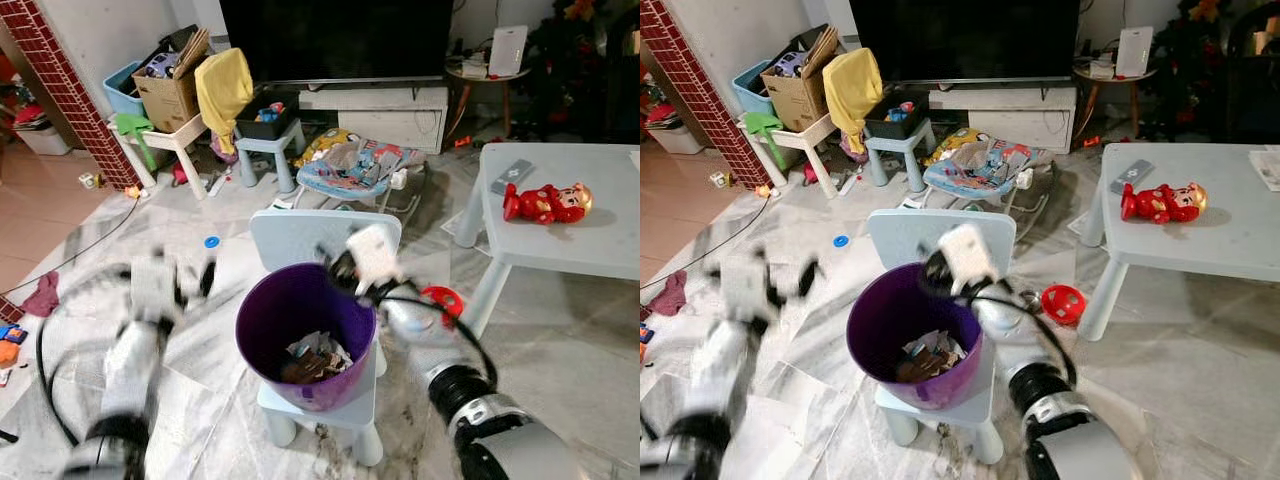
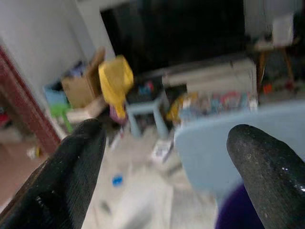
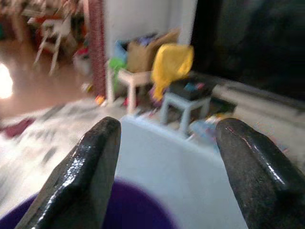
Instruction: Picking trash to rubbish bin
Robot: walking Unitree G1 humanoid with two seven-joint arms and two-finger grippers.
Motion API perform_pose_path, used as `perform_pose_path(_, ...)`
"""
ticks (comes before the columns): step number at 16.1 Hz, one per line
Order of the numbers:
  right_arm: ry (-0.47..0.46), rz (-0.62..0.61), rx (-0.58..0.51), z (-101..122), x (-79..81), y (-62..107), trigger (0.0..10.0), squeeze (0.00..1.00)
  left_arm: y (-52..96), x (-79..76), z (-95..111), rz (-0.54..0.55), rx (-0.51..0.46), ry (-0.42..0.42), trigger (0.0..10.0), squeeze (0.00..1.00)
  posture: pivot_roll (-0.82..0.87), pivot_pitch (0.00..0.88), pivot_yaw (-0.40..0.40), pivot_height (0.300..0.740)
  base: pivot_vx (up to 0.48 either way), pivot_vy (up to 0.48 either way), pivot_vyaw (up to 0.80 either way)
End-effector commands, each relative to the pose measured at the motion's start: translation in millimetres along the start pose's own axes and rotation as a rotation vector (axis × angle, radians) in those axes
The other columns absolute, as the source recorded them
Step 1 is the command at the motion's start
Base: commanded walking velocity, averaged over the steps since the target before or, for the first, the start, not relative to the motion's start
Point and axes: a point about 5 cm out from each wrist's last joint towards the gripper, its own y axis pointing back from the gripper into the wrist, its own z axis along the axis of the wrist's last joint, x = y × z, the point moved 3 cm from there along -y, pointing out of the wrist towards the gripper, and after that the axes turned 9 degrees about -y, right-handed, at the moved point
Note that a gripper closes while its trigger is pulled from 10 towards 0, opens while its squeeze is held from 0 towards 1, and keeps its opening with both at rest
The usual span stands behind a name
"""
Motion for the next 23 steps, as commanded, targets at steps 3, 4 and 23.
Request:
perform_pose_path(3, -0.011, -0.17, -0.201, 46, -31.8, 7.6, 10.0, 1.0, -41.4, -24.1, 71, 0.022, -0.185, 0.008, 10.0, 0.65, -0.1, 0.0, 0.128, 0.74, 0.0, 0.0, 0.0)
perform_pose_path(4, -0.005, -0.199, -0.226, 53, -37.7, 11.0, 10.0, 1.0, -47.2, -25.2, 78, 0.031, -0.188, 0.01, 10.0, 0.35, -0.1, 0.0, 0.128, 0.74, 0.0, 0.0, 0.0)
perform_pose_path(23, 0.034, -0.395, -0.308, 106, -71.3, 48.4, 10.0, 0.0, -53.3, -63.3, 123, -0.016, -0.121, 0.22, 10.0, 0.0, -0.15, 0.0, 0.131, 0.74, 0.0, 0.149, 0.0)
